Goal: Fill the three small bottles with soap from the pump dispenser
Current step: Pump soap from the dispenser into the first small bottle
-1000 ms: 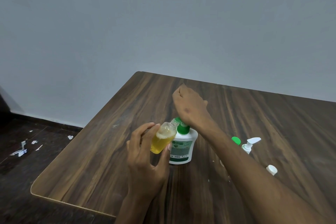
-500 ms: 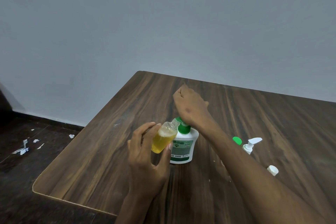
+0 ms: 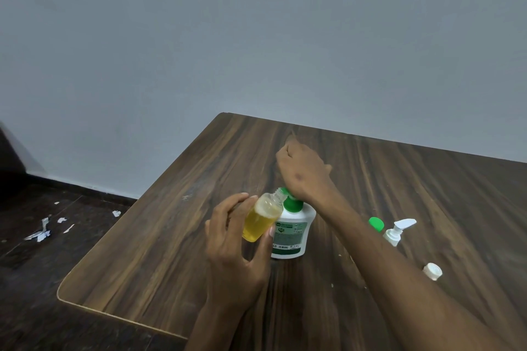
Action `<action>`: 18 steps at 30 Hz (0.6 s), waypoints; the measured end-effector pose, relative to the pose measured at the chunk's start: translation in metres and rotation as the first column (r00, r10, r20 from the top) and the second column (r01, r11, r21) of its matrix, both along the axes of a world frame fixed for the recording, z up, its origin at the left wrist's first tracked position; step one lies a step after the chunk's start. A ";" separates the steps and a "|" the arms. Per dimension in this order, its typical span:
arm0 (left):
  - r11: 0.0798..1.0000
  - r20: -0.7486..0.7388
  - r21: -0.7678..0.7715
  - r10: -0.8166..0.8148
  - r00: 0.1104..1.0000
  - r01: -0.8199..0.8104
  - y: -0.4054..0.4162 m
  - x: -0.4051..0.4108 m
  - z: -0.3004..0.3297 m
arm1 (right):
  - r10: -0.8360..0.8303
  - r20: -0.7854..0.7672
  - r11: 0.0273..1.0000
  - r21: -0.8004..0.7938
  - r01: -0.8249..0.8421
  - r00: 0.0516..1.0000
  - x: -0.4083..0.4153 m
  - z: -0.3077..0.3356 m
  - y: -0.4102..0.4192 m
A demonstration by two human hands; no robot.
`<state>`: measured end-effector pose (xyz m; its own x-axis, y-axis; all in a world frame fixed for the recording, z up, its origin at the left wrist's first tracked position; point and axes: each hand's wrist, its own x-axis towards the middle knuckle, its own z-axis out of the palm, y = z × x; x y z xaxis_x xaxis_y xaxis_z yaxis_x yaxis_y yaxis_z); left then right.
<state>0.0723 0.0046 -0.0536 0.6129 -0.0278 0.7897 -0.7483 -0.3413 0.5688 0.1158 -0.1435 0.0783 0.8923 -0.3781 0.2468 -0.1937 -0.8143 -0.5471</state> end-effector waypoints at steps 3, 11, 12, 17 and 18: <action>1.000 0.005 -0.003 -0.002 1.000 0.002 0.000 0.000 -0.001 | 0.008 0.000 1.000 -0.007 -0.008 1.000 0.000 0.000 0.000; 1.000 0.006 -0.008 -0.012 1.000 0.012 0.000 0.001 0.000 | 0.006 0.009 1.000 -0.029 -0.006 1.000 0.000 0.000 -0.002; 1.000 0.003 -0.008 -0.012 1.000 0.012 0.000 0.001 0.000 | 0.004 0.013 1.000 -0.031 -0.003 1.000 0.001 0.000 -0.002; 1.000 0.006 -0.008 -0.014 1.000 0.014 0.000 0.000 0.001 | -0.004 0.007 0.999 -0.037 0.004 1.000 0.002 -0.003 -0.002; 1.000 0.006 -0.010 -0.017 1.000 0.017 0.000 0.000 0.001 | -0.006 0.018 0.999 -0.039 0.007 1.000 0.002 -0.002 -0.003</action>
